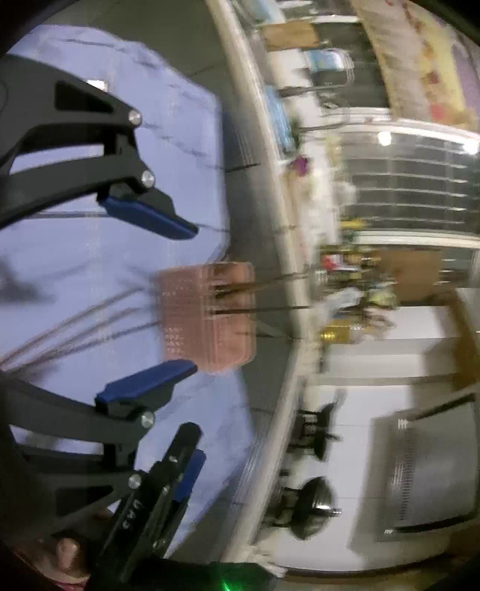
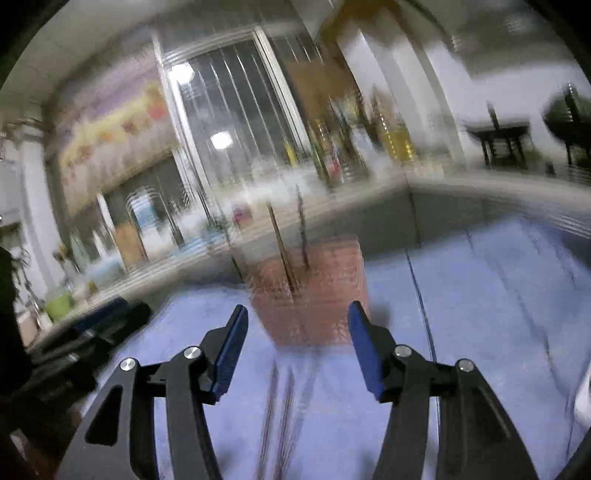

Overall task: Organize utensils
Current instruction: 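Return both grippers to the chopsticks and close each on a dark chopstick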

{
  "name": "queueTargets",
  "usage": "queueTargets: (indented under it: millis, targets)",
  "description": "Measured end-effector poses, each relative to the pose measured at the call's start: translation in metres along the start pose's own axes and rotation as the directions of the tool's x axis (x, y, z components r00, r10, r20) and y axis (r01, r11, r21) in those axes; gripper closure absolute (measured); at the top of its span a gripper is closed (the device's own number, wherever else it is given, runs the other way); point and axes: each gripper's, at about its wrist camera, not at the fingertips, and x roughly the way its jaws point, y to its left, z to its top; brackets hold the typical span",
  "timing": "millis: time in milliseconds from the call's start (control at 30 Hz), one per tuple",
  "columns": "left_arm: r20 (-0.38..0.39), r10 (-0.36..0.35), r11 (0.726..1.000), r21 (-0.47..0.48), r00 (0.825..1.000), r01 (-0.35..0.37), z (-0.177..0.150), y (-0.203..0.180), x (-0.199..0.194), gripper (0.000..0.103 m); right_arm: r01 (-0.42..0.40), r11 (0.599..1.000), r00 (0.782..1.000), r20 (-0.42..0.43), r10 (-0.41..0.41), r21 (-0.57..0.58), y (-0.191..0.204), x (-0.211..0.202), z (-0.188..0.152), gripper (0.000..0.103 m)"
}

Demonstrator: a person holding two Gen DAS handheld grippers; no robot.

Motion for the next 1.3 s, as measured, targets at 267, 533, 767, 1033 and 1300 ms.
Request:
queueTargets:
  millis: [267,533,767,1033,1300]
  targets:
    - [-0.288,-0.043,0.978,-0.206,0.957,-0.018,-0.075,0.041,0.039,0.038,0.104,0.995,0.972,-0.215,-0.099,0.011,-0.003,0.029,-0.058,0.046]
    - [-0.385,-0.012,0.959,-0.265,0.923,-0.098,-0.111,0.059,0.047,0.038,-0.003,0.996,0.931,-0.365,-0.032,-0.093,0.027,0.042,-0.073,0.055]
    - [-0.377,-0.002,0.964,-0.246,0.926,-0.099,-0.114,0.063,0.046,0.038,-0.029,0.992,0.901,-0.433,-0.028,-0.125,0.036,0.055,-0.083,0.082]
    - [-0.400,-0.037,0.964,-0.257,0.916,-0.073,-0.113,0.061,0.054,0.038,-0.038,0.974,0.894,-0.443,-0.067,-0.225,0.052,0.065,-0.091,0.084]
    - [-0.412,-0.084,0.968,-0.251,0.907,-0.025,-0.099,0.047,0.071,0.038,0.013,0.975,0.902,-0.418,-0.107,-0.222,0.039,0.063,-0.088,0.097]
